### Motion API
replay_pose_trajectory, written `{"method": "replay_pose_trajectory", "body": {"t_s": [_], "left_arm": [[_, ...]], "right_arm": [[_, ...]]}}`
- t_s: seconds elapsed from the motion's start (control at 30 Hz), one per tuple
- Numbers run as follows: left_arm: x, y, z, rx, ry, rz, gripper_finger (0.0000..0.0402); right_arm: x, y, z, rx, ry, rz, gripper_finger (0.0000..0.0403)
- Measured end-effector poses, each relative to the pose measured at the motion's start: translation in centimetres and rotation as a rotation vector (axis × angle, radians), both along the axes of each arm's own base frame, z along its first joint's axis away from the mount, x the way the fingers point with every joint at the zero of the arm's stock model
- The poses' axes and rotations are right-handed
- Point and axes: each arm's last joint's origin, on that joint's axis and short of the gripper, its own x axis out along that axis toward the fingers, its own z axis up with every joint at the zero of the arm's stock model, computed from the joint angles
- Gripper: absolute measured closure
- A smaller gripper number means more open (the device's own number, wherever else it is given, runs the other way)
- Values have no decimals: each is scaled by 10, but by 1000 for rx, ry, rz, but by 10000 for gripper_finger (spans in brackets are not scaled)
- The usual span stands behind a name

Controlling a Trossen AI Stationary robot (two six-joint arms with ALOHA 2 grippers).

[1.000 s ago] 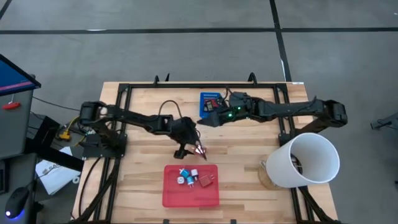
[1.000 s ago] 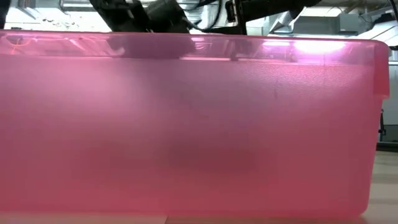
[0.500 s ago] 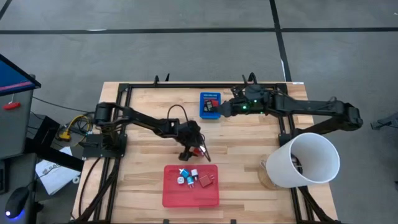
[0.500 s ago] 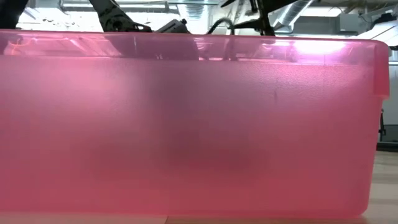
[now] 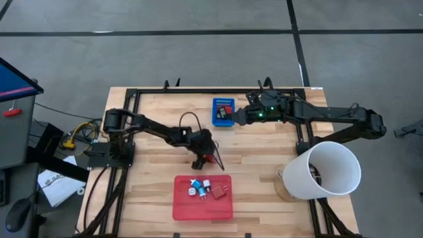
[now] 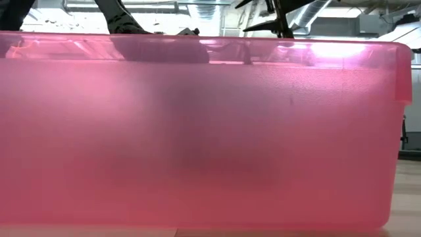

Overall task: Pick & Place Office items
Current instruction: Put the red charger adapter into the red bin

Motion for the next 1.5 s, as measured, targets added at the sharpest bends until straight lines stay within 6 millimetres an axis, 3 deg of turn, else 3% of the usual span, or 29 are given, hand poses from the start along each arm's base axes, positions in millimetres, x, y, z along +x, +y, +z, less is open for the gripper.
{"method": "replay_pose_trajectory", "body": {"t_s": [0.17, 0.33, 0.53, 0.7, 0.8, 0.93, 1.17, 1.37, 1.5], "left_arm": [[-13, 18, 27, -46, 33, 127, 200], [-39, 15, 65, -204, 76, 158, 200], [-80, -33, 97, -391, 29, 146, 200], [-91, -79, 103, -369, -11, 99, 200], [-83, -93, 92, -358, -13, 73, 200], [-66, -94, 75, -314, 6, 181, 200], [-21, -125, 88, -337, -117, 198, 200], [6, -158, 82, -348, -116, 275, 200], [18, -163, 76, -315, -102, 365, 200]], "right_arm": [[0, 0, 0, -5, -1, 1, 180], [0, 0, 0, -14, 4, 4, 180], [-2, 0, 2, -25, 3, 8, 180], [-5, 0, 4, -42, 1, 8, 180], [-5, 0, 3, -49, 13, 10, 180], [-7, 0, 1, -56, 37, -11, 180], [-7, 3, 0, -73, 57, 6, 180], [-11, 6, 2, -95, 63, 50, 180], [-18, 10, 7, -121, 54, 68, 180]]}}
